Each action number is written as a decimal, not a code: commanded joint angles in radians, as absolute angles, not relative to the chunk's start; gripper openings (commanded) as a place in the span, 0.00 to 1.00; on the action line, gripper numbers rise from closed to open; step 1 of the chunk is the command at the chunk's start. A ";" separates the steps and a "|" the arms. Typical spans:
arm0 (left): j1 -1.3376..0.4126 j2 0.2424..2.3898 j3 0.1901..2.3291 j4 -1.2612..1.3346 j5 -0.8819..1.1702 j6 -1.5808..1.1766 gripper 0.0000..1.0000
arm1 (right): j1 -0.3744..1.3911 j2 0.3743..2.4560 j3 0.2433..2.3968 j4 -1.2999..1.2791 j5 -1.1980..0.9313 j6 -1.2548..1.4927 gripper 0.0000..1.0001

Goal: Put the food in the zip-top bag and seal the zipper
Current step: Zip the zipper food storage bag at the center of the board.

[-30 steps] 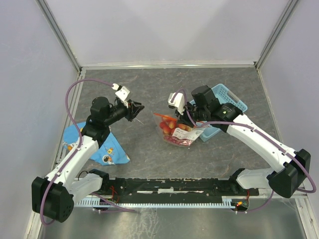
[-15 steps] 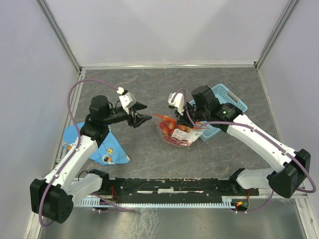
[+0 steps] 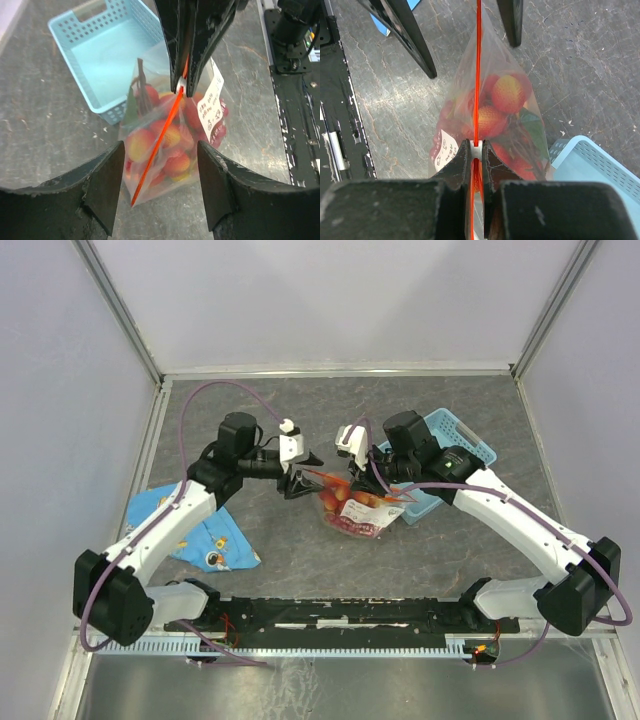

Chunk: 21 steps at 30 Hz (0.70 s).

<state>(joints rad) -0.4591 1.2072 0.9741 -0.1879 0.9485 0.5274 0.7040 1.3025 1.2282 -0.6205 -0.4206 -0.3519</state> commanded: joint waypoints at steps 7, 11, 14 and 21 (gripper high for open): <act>-0.503 1.268 1.021 -0.275 0.979 0.628 0.46 | 0.702 1.295 1.237 -0.512 -0.469 -0.321 0.01; -0.504 1.269 1.025 -0.275 0.968 0.624 0.13 | 0.701 1.288 1.232 -0.517 -0.460 -0.323 0.02; -0.504 1.256 1.023 -0.276 0.955 0.624 0.03 | 0.700 1.279 1.222 -0.523 -0.447 -0.326 0.02; -0.502 1.208 1.008 -0.296 0.822 0.630 0.03 | 0.701 1.258 1.222 -0.598 -0.343 -0.348 0.02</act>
<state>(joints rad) -0.5022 1.2625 0.9848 -0.2871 0.9100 0.5949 0.7044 1.3060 1.2167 -0.5926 -0.4187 -0.3374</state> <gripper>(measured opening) 0.046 0.105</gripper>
